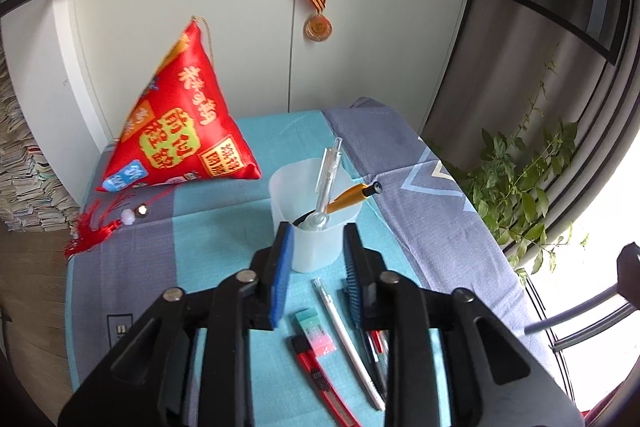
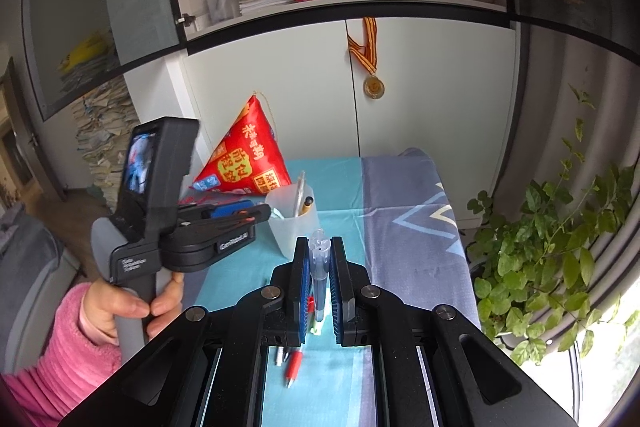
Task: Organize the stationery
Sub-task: 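Open the left tool to release the green-grip pen in the cup, then carry the blue gel pen over the cup and open the right tool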
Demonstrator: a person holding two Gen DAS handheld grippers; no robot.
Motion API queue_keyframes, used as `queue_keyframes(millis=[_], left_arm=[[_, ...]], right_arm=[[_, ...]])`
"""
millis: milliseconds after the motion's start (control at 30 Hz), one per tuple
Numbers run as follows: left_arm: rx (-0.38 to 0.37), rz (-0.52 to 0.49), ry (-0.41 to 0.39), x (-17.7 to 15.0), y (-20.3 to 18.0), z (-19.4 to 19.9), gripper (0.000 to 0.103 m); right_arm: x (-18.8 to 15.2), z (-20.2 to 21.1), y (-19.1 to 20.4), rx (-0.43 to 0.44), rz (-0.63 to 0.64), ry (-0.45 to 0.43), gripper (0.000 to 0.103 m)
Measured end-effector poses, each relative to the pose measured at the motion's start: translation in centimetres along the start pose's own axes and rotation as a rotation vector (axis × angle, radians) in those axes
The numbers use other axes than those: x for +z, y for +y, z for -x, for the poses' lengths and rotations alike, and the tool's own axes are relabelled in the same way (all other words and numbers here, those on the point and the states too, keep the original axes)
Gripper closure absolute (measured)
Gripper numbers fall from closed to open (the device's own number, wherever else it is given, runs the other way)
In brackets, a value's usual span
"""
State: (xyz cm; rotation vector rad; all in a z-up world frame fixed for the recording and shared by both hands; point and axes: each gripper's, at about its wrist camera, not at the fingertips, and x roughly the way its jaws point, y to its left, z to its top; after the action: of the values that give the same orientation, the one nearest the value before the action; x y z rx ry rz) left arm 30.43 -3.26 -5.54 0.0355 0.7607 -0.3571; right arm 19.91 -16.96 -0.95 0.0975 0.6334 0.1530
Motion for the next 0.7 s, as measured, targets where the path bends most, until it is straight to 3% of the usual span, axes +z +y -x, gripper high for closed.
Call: queue_keyframes(millis=[333, 700], left_arm=[[0.067, 0.071, -0.059, -5.2, 4.0, 5.4, 0.061], [0.12, 0.158, -0.074, -9.4, 7.4, 8.5, 0.059]], right_arm=[[0.3, 0.6, 1.6, 0.009, 0.021, -0.022, 0.093], [3.4, -1.3, 4.5, -0.016, 0.066, -0.066, 0.093]])
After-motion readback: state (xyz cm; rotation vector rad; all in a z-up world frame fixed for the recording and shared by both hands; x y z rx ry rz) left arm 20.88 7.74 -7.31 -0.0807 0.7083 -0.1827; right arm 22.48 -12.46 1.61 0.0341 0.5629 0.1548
